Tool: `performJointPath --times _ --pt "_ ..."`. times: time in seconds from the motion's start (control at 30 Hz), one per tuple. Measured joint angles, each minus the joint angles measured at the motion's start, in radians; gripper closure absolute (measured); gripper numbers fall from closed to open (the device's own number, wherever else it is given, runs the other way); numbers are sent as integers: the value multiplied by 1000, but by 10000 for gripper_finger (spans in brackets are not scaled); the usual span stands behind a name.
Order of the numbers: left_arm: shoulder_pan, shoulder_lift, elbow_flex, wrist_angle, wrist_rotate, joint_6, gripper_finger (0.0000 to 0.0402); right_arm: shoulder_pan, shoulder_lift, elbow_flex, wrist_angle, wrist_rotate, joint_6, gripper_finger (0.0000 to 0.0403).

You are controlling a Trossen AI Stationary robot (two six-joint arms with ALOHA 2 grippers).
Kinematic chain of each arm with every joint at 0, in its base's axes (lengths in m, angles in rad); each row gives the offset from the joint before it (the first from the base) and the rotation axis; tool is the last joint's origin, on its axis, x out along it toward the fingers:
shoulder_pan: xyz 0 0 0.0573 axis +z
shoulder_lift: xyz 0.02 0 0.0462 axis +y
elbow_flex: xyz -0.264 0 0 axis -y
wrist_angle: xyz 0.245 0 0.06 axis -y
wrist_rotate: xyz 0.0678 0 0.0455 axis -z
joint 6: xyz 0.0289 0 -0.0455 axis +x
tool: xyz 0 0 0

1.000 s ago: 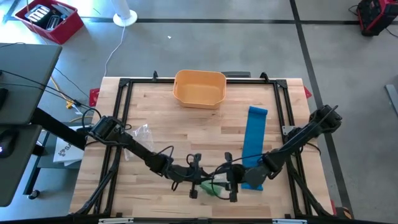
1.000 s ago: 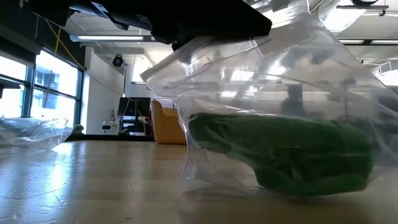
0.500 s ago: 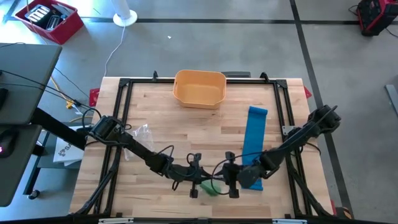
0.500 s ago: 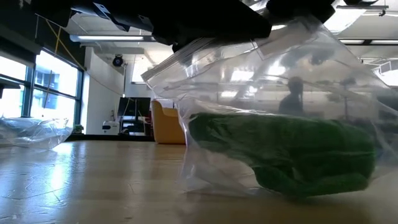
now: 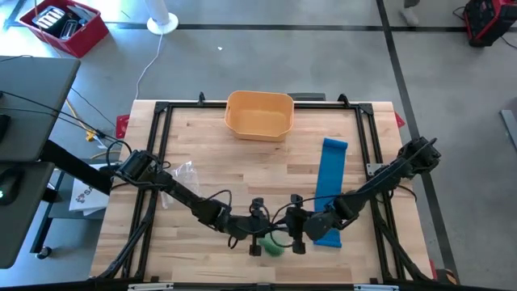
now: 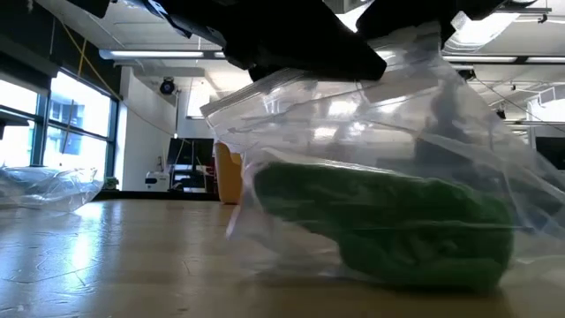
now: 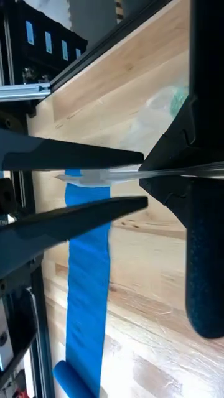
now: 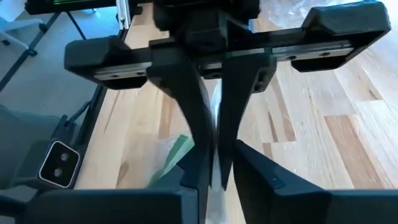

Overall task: Roll bandage
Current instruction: Close the transparent zip bag

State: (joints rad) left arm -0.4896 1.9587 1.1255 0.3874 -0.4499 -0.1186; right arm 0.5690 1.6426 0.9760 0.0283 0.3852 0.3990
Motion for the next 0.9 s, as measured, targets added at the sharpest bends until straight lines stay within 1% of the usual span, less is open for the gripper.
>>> performJointPath --times 0.17,0.27,0.33,0.5,0.73,0.9 --pt "0 0 0 -14 -1 -11 401 8 -50 0 -56 -12 8 306" --pt "0 0 0 -26 -1 -19 401 22 -80 0 -116 -3 34 304" --pt "0 0 0 -24 -1 -19 401 35 -83 0 -117 8 6 307" --pt "6 0 0 -24 0 -19 401 43 -62 0 -115 10 -14 331" --pt "6 0 -1 -27 1 -29 401 39 -8 0 -80 33 -39 396" --pt "6 0 -1 -22 1 -29 401 25 6 0 -23 34 -68 397"
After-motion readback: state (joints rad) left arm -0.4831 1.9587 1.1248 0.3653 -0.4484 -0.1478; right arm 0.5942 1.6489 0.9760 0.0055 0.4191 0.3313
